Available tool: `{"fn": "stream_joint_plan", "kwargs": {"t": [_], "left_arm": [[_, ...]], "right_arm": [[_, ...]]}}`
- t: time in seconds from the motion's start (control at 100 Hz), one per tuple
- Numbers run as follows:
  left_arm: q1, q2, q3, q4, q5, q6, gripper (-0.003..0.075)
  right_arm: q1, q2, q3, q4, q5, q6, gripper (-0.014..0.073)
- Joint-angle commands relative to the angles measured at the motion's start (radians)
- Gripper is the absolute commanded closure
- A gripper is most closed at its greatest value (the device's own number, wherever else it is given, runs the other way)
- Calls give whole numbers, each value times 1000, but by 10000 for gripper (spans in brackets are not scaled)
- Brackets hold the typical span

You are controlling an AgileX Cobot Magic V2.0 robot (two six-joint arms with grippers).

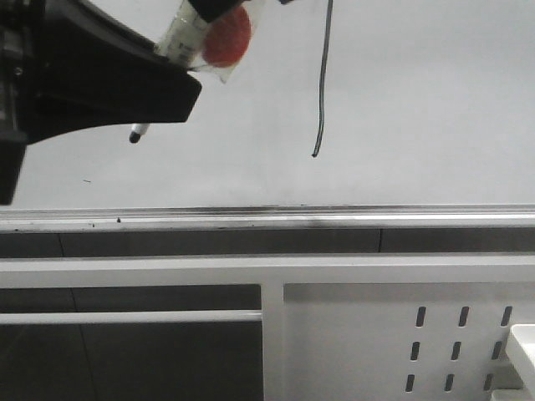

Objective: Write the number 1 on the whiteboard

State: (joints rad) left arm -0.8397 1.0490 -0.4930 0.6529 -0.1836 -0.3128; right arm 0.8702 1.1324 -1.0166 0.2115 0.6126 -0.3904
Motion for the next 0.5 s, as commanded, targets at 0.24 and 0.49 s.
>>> {"fn": "stream_joint_plan", "kwargs": {"t": [0.24, 0.49], "left_arm": [[35, 27, 233, -586, -536, 74, 740], [56, 198, 268, -750, -786, 181, 740]], "right_arm": [[-58, -65, -32, -54, 3, 104, 140], [-148, -120, -30, -74, 61, 129, 662]]}}
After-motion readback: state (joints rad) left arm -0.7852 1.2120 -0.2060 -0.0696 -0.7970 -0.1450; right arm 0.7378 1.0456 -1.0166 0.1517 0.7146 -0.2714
